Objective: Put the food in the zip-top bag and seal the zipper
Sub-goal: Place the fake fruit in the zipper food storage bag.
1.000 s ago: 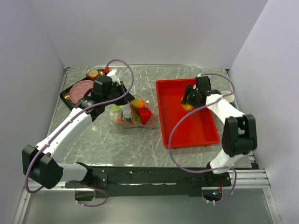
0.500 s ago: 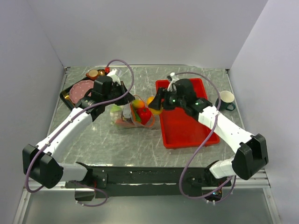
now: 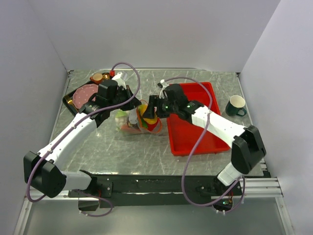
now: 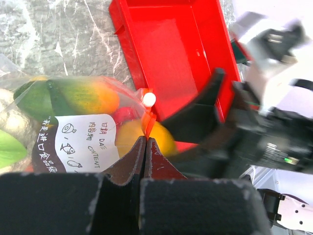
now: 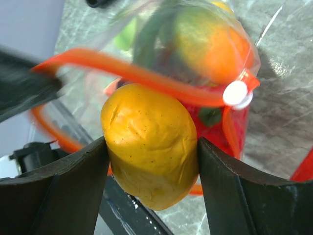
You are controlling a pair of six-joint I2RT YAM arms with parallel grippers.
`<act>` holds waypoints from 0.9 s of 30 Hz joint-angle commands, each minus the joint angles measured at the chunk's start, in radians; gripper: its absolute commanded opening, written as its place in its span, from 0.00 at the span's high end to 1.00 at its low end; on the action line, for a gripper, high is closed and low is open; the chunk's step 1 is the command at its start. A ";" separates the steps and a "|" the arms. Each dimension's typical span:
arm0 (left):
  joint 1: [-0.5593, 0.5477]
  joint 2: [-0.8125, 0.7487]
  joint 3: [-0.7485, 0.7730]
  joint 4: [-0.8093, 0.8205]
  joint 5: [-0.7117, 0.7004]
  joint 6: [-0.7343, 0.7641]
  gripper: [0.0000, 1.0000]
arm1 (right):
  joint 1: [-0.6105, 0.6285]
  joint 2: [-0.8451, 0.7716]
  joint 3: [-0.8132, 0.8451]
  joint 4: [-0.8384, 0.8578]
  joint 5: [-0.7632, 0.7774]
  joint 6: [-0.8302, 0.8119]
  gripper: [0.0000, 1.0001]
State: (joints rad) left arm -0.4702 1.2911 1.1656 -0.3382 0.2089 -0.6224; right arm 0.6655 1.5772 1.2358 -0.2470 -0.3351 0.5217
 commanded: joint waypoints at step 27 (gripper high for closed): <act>-0.004 -0.055 0.025 0.073 0.012 -0.037 0.99 | 0.089 0.080 0.071 0.127 0.198 -0.002 0.03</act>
State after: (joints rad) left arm -0.4664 1.2690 1.1477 -0.3420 0.2111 -0.6479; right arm 0.7238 1.7042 1.3079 -0.1291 -0.1589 0.5568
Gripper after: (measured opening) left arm 0.014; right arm 0.885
